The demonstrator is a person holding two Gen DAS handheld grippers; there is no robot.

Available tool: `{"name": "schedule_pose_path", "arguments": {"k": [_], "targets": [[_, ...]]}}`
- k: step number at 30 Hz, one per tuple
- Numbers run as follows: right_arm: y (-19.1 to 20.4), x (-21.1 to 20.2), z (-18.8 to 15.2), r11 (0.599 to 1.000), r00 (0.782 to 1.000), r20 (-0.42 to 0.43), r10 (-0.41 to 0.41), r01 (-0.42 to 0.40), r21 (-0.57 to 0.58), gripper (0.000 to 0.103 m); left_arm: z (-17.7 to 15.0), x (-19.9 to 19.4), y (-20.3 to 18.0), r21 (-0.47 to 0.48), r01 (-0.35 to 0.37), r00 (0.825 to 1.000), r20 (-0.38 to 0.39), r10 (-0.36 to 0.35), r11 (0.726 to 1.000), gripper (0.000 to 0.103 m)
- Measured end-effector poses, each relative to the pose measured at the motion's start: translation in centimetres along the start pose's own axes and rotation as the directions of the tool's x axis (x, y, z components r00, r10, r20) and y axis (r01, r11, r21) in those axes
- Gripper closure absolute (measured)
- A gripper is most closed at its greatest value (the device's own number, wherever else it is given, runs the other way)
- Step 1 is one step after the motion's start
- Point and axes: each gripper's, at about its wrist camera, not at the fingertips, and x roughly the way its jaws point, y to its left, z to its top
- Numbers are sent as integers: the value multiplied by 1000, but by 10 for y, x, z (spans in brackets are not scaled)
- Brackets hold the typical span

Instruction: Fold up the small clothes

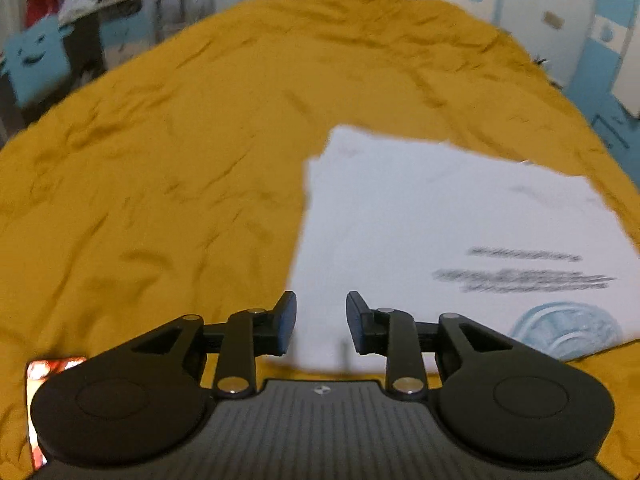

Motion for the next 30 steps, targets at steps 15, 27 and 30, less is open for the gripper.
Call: {"name": "schedule_pose_path", "arguments": {"k": [15,27,30], "targets": [[136,50,-53,925,991,-93,93,-120,-361,64,-41,34,-123,236,164,985,-100,-144,958,69],[121,53,-39,931,977,-154,145,-187,-312,56,-26,22,-112,212,198,979,-93,-182,957,68],[100,44,-9,946,979,-111,169,-192,-261,45,-3,19,-106,207,196,980,-55,-189,958,66]]}}
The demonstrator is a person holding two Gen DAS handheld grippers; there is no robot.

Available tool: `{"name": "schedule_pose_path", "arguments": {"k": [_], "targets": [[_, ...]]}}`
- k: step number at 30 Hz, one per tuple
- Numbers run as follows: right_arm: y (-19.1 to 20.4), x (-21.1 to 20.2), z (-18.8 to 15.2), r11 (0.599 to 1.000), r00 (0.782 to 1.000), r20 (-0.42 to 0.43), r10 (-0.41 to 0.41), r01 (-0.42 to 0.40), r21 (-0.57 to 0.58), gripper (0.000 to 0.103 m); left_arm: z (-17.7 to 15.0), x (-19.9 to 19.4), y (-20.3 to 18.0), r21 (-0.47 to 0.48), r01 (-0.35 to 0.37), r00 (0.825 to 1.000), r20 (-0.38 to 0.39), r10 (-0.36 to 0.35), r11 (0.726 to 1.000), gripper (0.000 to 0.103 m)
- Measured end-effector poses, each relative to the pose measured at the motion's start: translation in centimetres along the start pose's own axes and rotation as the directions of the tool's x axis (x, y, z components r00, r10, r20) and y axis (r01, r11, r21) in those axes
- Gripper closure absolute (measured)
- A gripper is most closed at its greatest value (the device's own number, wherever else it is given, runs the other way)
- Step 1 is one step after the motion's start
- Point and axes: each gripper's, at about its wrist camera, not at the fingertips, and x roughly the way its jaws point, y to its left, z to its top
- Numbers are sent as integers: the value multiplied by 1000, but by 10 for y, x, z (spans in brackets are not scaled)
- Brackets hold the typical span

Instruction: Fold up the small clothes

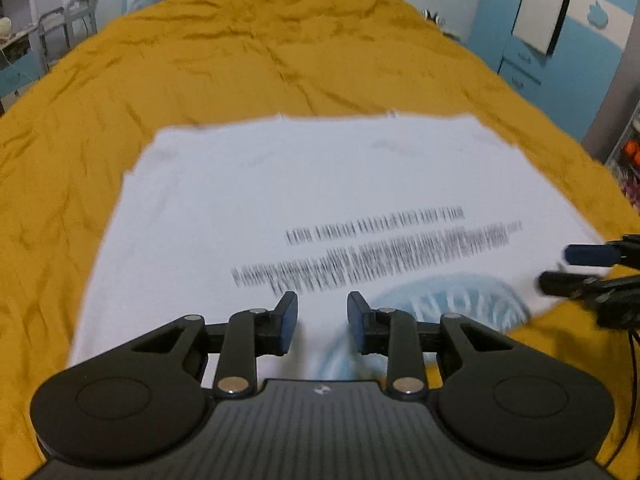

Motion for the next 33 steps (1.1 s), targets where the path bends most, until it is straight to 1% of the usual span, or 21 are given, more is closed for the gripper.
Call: {"name": "schedule_pose_path", "arguments": {"k": [2,3,5,7,9,12,14,16,18,21,23,24,25,26,27,28,30,33], "targets": [[-23,-4,15,998,1000,19,3,-4,61,42,15,0,7,3,-15,1000,20,15,1000,63],[-36,-4,21,995,1000,26,1,-3,98,39,23,4,11,3,-22,999,26,22,1000,63],[-66,-4,37,982,999,40,-6,-2,187,39,38,11,20,-1,-31,999,29,31,1000,62],[-96,3,52,966,998,53,-21,7,258,39,52,22,28,-12,-26,1000,17,26,1000,62],[-122,14,62,951,998,53,-41,23,307,39,64,36,35,-15,-28,1000,13,28,999,62],[-152,33,74,939,997,47,-61,41,342,39,79,55,39,-5,-48,999,10,48,999,62],[-169,49,78,929,998,49,-47,25,369,40,87,67,41,-8,-50,999,9,50,999,62],[-184,68,81,917,999,35,-31,14,399,44,92,77,42,-9,-56,998,5,56,998,62],[-196,87,81,905,1000,23,-4,-6,426,44,96,87,45,-11,-61,998,-3,61,998,62],[-209,112,81,888,998,16,55,-57,457,52,97,100,49,-21,-58,998,-13,58,998,62],[-212,125,81,882,997,12,79,-75,464,58,96,108,52,-22,-61,998,-21,60,998,62],[-213,130,81,882,996,13,89,-85,464,63,94,112,54,-23,-62,998,-25,62,998,62],[-215,134,79,880,995,16,99,-95,465,71,93,115,57,-26,-63,998,-30,63,998,62],[-216,138,79,877,994,20,110,-107,469,75,92,119,59,-32,-67,997,-36,66,997,62],[-217,138,78,873,992,28,123,-122,473,83,91,121,62,-38,-67,997,-39,66,997,62],[-217,139,79,869,990,37,135,-136,476,88,90,122,65,-45,-62,997,-39,61,997,62],[-216,136,81,868,987,46,152,-155,472,96,89,123,68,-55,-52,998,-35,50,997,62],[-210,123,91,872,986,58,154,-164,462,98,87,119,71,-59,-44,999,-21,43,997,62]]}}
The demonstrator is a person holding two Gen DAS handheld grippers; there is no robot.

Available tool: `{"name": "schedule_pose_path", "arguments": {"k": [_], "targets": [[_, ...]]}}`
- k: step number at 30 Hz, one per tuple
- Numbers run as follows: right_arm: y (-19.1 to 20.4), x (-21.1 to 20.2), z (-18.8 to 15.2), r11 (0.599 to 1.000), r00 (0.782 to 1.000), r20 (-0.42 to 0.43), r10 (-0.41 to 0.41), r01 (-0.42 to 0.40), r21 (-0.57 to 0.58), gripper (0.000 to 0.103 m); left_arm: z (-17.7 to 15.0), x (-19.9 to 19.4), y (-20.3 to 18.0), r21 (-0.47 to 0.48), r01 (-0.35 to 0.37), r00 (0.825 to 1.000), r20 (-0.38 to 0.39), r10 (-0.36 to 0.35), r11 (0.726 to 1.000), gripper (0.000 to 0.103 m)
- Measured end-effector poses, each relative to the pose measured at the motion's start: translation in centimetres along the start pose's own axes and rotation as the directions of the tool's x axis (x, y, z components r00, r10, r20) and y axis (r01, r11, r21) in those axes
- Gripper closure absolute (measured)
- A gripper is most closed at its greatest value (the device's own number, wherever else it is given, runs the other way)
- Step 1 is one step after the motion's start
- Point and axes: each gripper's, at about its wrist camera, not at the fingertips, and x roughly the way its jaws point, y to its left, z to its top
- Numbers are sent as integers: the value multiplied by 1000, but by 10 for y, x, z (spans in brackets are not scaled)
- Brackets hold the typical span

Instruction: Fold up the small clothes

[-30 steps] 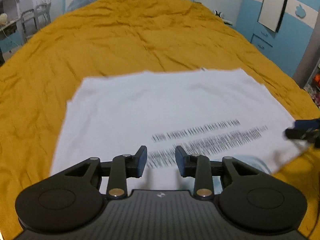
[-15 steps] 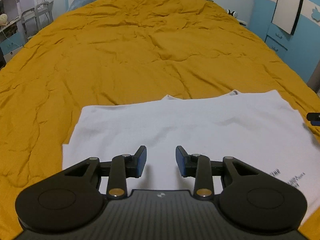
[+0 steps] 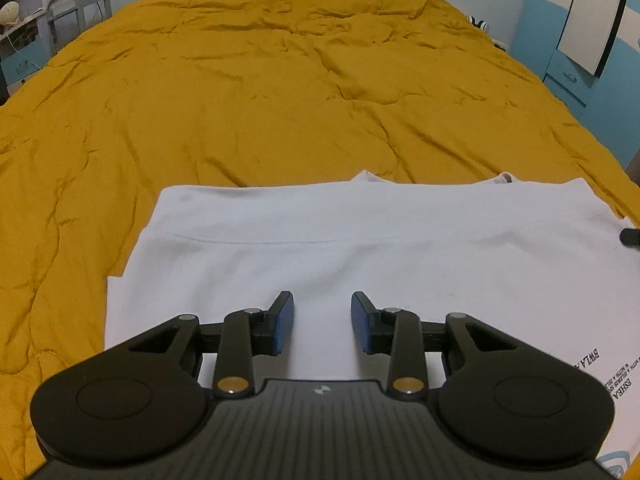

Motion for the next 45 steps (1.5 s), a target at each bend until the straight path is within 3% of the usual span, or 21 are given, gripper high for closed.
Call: {"name": "schedule_pose_path", "arguments": {"k": [7,15,22,29,33,36,40,45], "targets": [[69,-39,22,999,999,-9,37,-37,-35,99,-3,-25,15,-26,14,999,49,-13,1000,62],[198,-39,41,996,991,-113,74,-78,-34,99,0,-58,52,-46,5,997,77,-2,999,62],[323,17,27,997,981,-192,38,-49,-54,99,0,-78,87,-64,6,995,96,0,998,62],[409,90,-11,998,973,-232,21,-33,-52,99,-4,-76,113,-100,28,996,82,-20,995,63],[442,128,-32,998,972,-236,24,-39,-56,99,-3,-69,123,-112,30,998,63,-23,993,63],[461,156,-52,996,966,-259,-19,-3,-85,99,-4,-64,133,-125,31,998,55,-24,992,63],[461,190,-79,994,946,-315,-81,54,-94,99,-10,-61,144,-148,32,998,52,-25,988,63],[460,209,-91,996,927,-371,-59,31,-80,98,-16,-59,155,-178,7,1000,31,-2,984,63]]}}
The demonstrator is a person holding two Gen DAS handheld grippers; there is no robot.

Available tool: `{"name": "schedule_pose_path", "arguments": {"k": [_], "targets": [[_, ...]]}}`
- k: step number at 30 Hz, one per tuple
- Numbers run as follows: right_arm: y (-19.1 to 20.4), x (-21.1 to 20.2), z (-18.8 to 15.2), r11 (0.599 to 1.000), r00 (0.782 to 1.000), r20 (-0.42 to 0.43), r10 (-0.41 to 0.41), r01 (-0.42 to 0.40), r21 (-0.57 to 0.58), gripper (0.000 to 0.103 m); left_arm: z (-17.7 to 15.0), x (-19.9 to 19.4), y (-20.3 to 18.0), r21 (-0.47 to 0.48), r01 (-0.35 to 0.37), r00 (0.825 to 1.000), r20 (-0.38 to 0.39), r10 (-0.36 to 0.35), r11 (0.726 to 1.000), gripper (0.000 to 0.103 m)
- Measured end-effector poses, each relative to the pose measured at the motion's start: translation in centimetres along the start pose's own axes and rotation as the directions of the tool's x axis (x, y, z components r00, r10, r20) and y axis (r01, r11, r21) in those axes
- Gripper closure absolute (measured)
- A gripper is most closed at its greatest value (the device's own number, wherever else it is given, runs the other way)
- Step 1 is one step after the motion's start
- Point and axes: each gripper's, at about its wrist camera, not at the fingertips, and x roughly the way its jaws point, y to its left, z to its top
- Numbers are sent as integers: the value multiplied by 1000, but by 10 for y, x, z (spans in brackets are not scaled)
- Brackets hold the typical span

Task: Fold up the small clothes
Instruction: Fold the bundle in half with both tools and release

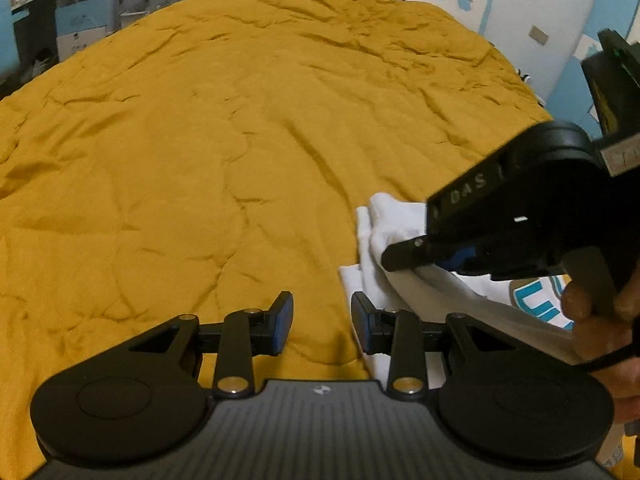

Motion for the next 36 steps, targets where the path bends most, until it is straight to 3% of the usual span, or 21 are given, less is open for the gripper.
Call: {"name": "schedule_pose_path", "arguments": {"k": [4,7,12,18,23,30,34,36], "targets": [[8,-28,-4,999,1000,-5,-10,10,-41,94,-1,-15,1,2,-21,1000,-9,21,1000,63],[18,-71,-19,992,998,26,49,-46,-114,88,-2,-35,1,-4,-50,999,10,50,999,63],[12,-149,-57,967,985,76,157,-138,-213,83,-11,-82,-9,-9,-4,999,34,4,1000,53],[-47,-206,-118,943,977,126,174,-128,-306,71,-33,-109,-12,-139,164,986,13,-163,977,41],[-107,-212,-172,933,977,177,119,-49,-358,68,-61,-100,-8,-234,180,978,-63,-200,956,36],[-161,-195,-234,918,976,216,22,66,-391,58,-108,-96,-7,-397,211,958,-95,-269,893,33],[-174,-182,-250,897,967,253,-38,145,-418,55,-118,-80,1,-510,267,939,-51,-339,817,34],[-176,-175,-251,890,962,268,-51,165,-424,54,-116,-74,5,-547,286,936,-17,-352,787,39]]}}
